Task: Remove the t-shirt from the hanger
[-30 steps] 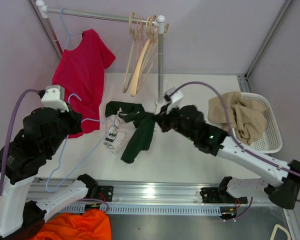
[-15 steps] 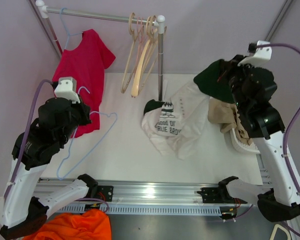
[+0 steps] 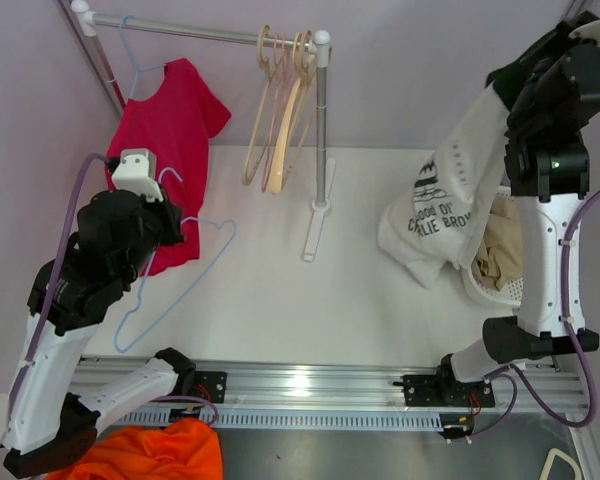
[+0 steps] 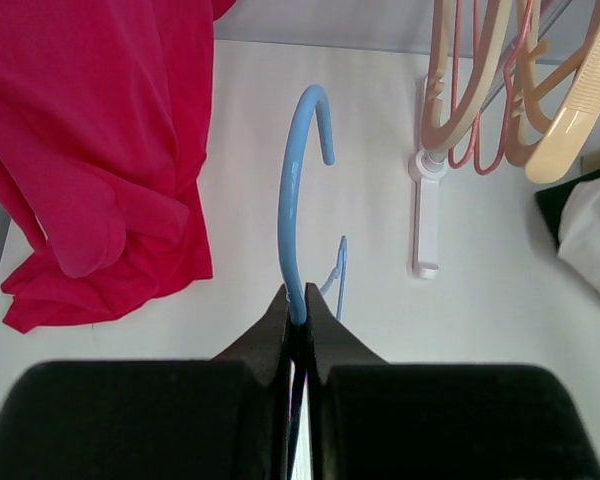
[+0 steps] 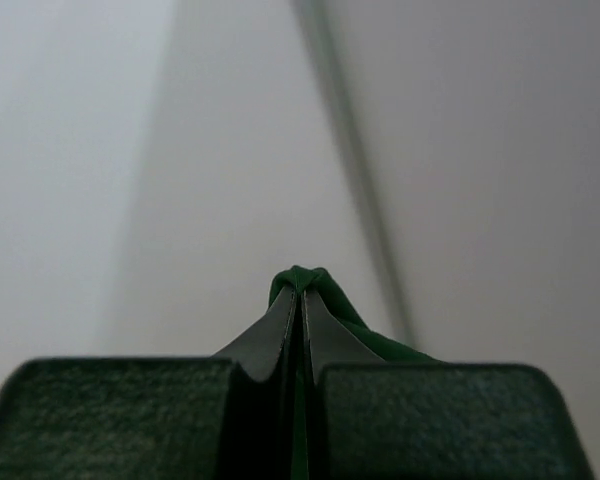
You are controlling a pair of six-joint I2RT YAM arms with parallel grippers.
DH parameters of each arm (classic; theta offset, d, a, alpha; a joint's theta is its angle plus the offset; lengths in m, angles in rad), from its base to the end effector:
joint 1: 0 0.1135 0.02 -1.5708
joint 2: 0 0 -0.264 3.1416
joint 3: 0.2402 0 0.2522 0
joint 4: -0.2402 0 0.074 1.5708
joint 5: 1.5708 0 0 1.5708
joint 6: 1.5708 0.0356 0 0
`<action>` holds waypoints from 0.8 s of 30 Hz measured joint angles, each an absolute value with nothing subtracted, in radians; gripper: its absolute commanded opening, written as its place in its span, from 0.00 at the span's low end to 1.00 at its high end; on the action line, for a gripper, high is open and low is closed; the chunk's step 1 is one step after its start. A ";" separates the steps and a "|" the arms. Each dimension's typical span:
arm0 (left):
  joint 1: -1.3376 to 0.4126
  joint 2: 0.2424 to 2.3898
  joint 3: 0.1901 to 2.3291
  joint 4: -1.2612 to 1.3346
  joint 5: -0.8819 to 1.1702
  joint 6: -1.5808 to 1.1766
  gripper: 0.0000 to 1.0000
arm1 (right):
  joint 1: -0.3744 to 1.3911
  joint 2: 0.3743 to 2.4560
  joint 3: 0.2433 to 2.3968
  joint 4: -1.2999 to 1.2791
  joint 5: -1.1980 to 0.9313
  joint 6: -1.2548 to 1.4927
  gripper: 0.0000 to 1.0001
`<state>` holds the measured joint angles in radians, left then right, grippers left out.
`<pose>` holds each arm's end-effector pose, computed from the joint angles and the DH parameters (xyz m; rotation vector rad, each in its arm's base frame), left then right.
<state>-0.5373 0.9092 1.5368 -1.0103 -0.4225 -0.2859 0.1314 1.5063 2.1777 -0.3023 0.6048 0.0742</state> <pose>0.1102 -0.0487 0.4744 -0.0348 1.9205 -0.1401 0.2542 0.0132 0.6136 0.4935 1.1720 -0.1859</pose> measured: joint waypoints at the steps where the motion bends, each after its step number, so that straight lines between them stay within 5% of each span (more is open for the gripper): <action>1: -0.536 0.912 1.537 -1.010 -0.417 -0.286 0.01 | 0.106 1.526 2.208 -0.287 0.645 0.059 0.00; 12: -0.527 0.974 1.548 -0.986 -0.390 -0.278 0.01 | -0.167 1.654 2.426 -0.341 0.787 0.111 0.00; 24: -0.516 0.967 1.547 -0.955 -0.380 -0.278 0.01 | -0.231 1.364 1.367 -0.356 0.729 0.487 0.00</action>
<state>-0.5163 0.9668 1.5467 -0.9550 -0.3798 -0.2783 -0.2306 1.3640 1.3670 -0.3561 0.7288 0.4866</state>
